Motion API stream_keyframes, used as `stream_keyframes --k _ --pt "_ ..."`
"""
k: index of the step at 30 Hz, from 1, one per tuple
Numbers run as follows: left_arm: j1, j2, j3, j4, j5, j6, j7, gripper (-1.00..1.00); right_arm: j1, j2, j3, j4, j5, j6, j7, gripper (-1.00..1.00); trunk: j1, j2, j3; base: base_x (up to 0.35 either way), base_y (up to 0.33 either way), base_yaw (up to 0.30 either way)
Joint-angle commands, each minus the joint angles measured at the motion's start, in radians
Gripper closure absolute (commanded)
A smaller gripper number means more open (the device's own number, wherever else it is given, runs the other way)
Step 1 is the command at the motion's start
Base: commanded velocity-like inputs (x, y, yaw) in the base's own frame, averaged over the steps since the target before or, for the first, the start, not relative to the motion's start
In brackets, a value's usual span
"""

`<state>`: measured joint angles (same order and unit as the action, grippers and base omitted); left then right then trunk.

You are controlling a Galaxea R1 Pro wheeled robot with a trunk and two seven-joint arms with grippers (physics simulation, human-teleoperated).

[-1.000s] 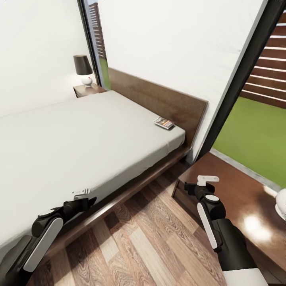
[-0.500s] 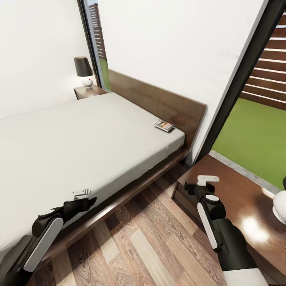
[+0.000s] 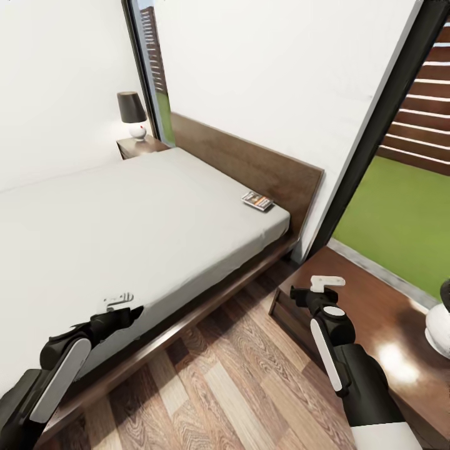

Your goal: In the bedroom, move the book from the bed onto either nightstand, and place the two sandals side by side next to the bed.

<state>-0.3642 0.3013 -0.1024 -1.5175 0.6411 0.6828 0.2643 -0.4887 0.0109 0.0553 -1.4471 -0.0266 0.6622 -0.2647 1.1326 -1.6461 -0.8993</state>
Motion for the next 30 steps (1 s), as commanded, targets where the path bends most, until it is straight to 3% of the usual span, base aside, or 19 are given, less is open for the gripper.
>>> stream_keyframes --k 1,7,30 --pt "0.000 0.001 0.017 -0.001 0.011 0.002 0.009 -1.00 -0.001 0.000 0.001 -0.001 -0.003 0.005 -0.007 -1.00 -0.004 0.007 0.002 0.000 0.000 0.000" --pt "-0.001 0.001 0.036 -0.001 0.010 0.003 0.009 -1.00 -0.001 0.000 0.001 -0.001 -0.003 0.005 -0.007 -1.00 -0.027 0.049 0.021 0.000 0.000 0.000" --pt "-0.001 0.001 0.040 -0.002 0.011 0.003 0.009 -1.00 -0.001 0.000 0.001 -0.005 -0.003 0.005 -0.007 -1.00 -0.115 0.210 0.096 0.000 0.000 0.000"
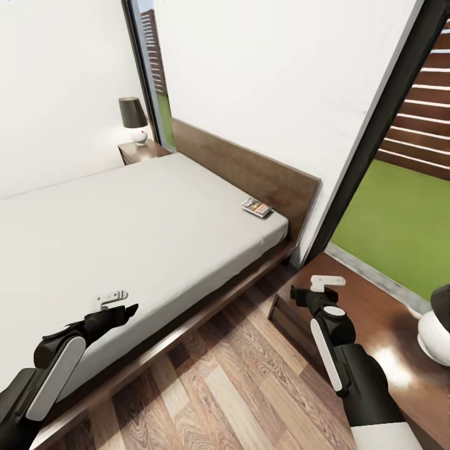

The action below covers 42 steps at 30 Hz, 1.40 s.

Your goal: In the bedroom, move the book from the bed onto either nightstand, and place the two sandals side by side next to the bed.

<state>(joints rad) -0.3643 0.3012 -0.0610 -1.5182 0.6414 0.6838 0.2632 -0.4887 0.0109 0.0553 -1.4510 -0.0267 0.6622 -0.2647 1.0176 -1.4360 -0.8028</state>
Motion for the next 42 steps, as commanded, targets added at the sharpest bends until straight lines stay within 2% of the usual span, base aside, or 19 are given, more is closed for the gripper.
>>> stream_keyframes --k 1,42 --pt "-0.001 0.001 -0.002 -0.001 0.011 0.002 0.010 -1.00 -0.001 0.000 0.001 -0.001 -0.003 0.005 -0.007 -1.00 -0.004 0.007 0.004 0.000 0.000 0.000" --pt "0.000 0.001 -0.005 -0.002 0.014 0.002 0.008 -1.00 0.001 0.000 0.007 0.002 -0.004 0.005 -0.007 -1.00 -0.161 0.294 0.197 0.000 0.000 0.000"
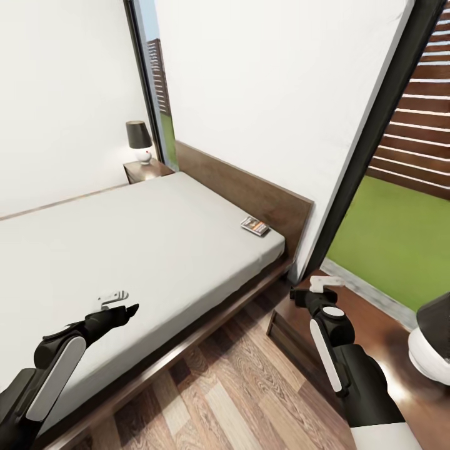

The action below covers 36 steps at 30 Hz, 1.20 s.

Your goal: In the bedroom, move the book from the bed onto either nightstand, and place the two sandals side by side next to the bed.

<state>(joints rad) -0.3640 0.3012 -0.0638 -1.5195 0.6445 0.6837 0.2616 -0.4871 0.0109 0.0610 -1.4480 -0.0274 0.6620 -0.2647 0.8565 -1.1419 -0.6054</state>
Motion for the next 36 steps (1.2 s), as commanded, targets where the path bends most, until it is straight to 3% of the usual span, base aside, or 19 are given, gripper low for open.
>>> stream_keyframes --k 1,36 --pt "0.000 0.001 -0.002 -0.001 0.011 0.002 0.010 -1.00 -0.001 0.000 0.002 -0.001 -0.003 0.005 -0.007 -1.00 -0.004 0.007 0.004 0.000 0.000 0.000" --pt "-0.001 0.001 -0.007 -0.001 0.011 0.002 0.009 -1.00 -0.001 0.000 0.002 0.000 -0.003 0.005 -0.007 -1.00 -0.138 0.252 0.162 0.000 0.000 0.000"
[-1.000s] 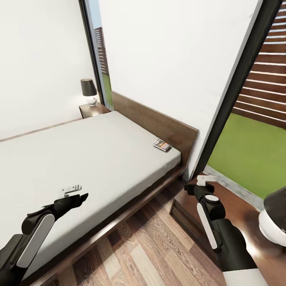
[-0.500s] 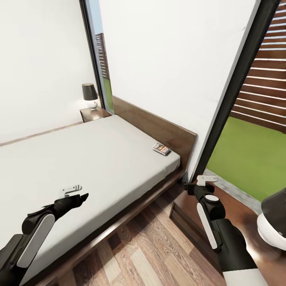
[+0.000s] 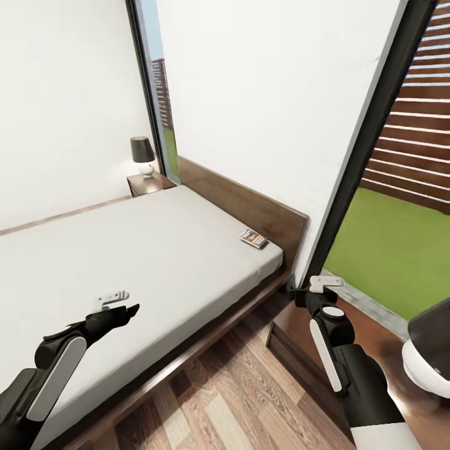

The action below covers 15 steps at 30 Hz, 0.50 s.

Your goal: In the bedroom, move the book from the bed onto either nightstand, and place the two sandals side by side next to the bed.

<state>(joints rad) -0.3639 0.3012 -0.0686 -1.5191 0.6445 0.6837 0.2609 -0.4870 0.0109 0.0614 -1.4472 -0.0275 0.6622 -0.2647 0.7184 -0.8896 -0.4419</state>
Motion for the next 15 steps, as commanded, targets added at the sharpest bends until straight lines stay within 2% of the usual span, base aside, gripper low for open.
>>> stream_keyframes --k 1,15 --pt "-0.001 0.001 -0.002 -0.001 0.011 0.002 0.010 -1.00 -0.001 0.000 0.001 -0.001 -0.003 0.005 -0.007 -1.00 -0.004 0.006 0.002 0.000 0.000 0.000" --pt "-0.001 0.001 -0.002 -0.001 0.012 0.002 0.010 -1.00 -0.001 0.000 0.001 -0.001 -0.003 0.005 -0.007 -1.00 -0.057 0.104 0.046 0.000 0.000 0.000"
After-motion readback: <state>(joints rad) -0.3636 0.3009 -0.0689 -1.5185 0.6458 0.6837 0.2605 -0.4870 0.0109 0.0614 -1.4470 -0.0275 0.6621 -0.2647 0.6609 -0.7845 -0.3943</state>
